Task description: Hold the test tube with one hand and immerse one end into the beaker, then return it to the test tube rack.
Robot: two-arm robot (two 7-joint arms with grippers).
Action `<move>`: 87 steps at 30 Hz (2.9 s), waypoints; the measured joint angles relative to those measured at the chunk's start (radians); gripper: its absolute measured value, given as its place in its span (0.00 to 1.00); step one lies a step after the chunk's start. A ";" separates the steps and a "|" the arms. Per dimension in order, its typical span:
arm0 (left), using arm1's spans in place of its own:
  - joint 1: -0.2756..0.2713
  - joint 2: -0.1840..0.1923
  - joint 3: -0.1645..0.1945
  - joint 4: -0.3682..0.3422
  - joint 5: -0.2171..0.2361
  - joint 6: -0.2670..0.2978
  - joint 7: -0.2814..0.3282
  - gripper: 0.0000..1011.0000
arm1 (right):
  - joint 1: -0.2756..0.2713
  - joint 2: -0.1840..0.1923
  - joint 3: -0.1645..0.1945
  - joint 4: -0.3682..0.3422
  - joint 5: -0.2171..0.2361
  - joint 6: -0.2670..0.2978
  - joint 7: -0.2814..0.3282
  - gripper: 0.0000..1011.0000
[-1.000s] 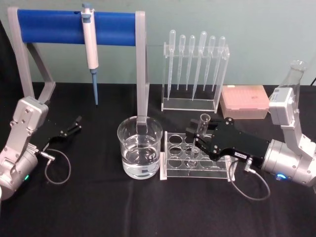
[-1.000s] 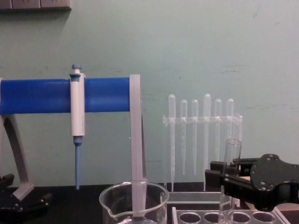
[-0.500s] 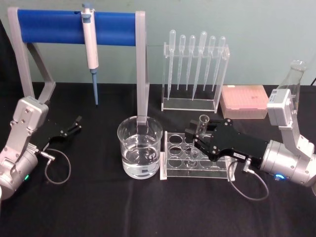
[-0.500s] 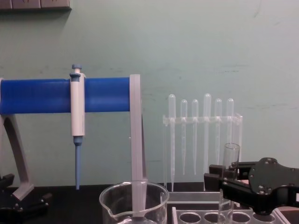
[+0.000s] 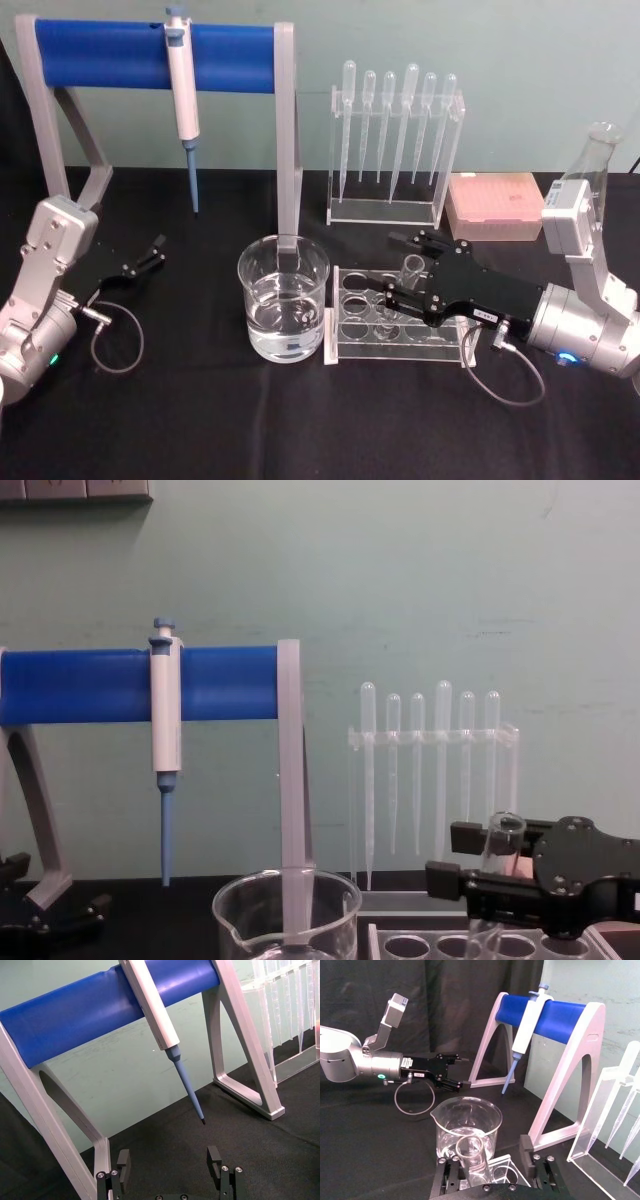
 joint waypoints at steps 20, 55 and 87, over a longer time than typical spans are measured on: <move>0.000 0.000 0.000 0.000 0.000 0.000 0.000 0.99 | -0.117 0.019 0.121 -0.188 0.040 -0.053 -0.103 0.99; 0.000 0.000 0.000 0.000 0.000 0.000 0.000 0.99 | -0.258 -0.243 0.301 -0.062 -0.265 0.065 -0.742 0.99; 0.000 0.000 0.000 0.000 0.000 0.000 0.000 0.99 | -0.251 -0.251 0.301 -0.039 -0.265 0.058 -0.706 0.99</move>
